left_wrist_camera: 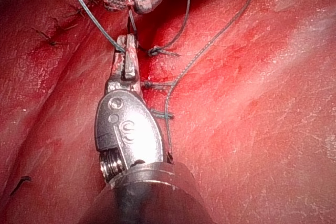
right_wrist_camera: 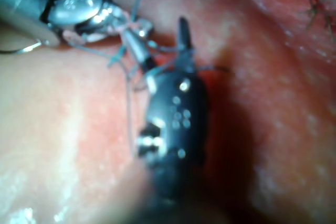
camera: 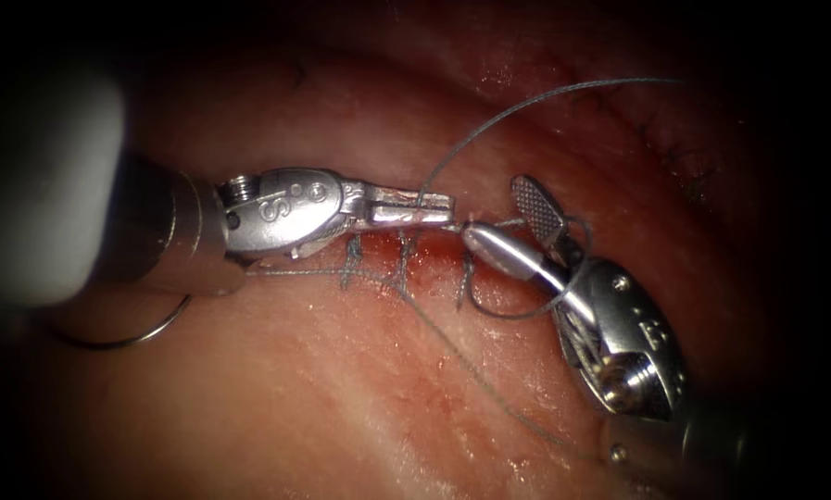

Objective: Wound Closure

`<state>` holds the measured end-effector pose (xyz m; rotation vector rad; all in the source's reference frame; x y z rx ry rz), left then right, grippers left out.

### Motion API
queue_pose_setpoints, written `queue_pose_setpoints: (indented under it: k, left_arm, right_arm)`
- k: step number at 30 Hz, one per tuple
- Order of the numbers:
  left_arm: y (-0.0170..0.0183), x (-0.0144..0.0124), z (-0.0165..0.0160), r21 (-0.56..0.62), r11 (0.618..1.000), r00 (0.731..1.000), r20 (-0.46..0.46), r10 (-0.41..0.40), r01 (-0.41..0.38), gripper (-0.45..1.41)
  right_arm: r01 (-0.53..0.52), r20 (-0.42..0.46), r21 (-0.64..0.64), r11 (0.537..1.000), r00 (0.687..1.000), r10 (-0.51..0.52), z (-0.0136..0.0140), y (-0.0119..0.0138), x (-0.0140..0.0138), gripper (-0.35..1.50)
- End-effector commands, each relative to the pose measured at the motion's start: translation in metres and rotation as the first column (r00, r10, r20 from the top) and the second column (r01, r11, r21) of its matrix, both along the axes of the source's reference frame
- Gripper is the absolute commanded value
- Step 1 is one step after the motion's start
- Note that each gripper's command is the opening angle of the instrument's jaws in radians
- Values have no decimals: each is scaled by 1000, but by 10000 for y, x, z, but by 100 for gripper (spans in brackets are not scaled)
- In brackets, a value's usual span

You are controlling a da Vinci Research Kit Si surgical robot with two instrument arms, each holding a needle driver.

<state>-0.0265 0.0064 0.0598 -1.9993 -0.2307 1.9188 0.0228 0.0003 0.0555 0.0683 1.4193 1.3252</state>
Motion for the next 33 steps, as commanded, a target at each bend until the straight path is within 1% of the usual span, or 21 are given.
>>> queue_pose_setpoints:
  k: [1, 4, 7, 12, 14, 15, 17, 21, 27, 33]
  left_arm:
    - [-8, -5, 5, 1, 1000, 1000, 2, 4, -4, -45]
    - [-12, -6, 4, 0, 1000, 1000, 2, 4, -4, -45]
    - [-14, -5, 4, -2, 1000, 1000, 2, 5, -5, -45]
    - [-18, -10, 6, -5, 1000, 1000, -2, 1, -1, -45]
    - [-18, -13, 6, -6, 1000, 1000, -3, -1, 1, -45]
    - [-17, -15, 6, -6, 1000, 1000, -4, -2, 2, -45]
    - [-16, -21, 7, -6, 1000, 1000, -4, -9, 9, -45]
    - [-18, -22, 5, -5, 1000, 1000, -9, -10, 10, -45]
    - [-21, -19, 1, -5, 1000, 1000, -10, -5, 5, -45]
    - [-22, -19, 1, -5, 1000, 1000, -10, -4, 4, -45]
  right_arm:
    - [-11, -1, 19, 1000, 1000, 11, 14, -6, 3, 103]
    - [-36, 10, 38, 999, 999, 35, 26, -8, -5, 103]
    - [-52, 23, 45, 998, 998, 51, 31, -10, -15, 103]
    - [-86, 58, 42, 995, 995, 84, 31, -13, -36, 103]
    - [-91, 67, 41, 995, 994, 88, 31, -16, -39, 103]
    - [-93, 72, 40, 995, 993, 90, 31, -19, -40, 103]
    - [-67, 87, 51, 996, 994, 63, 37, -27, -33, 103]
    - [-54, 85, 70, 996, 995, 48, 50, -28, -23, 103]
    - [-45, 75, 110, 993, 997, 37, 73, -32, -24, 103]
    - [-47, 58, 127, 991, 997, 40, 75, -32, -25, 101]
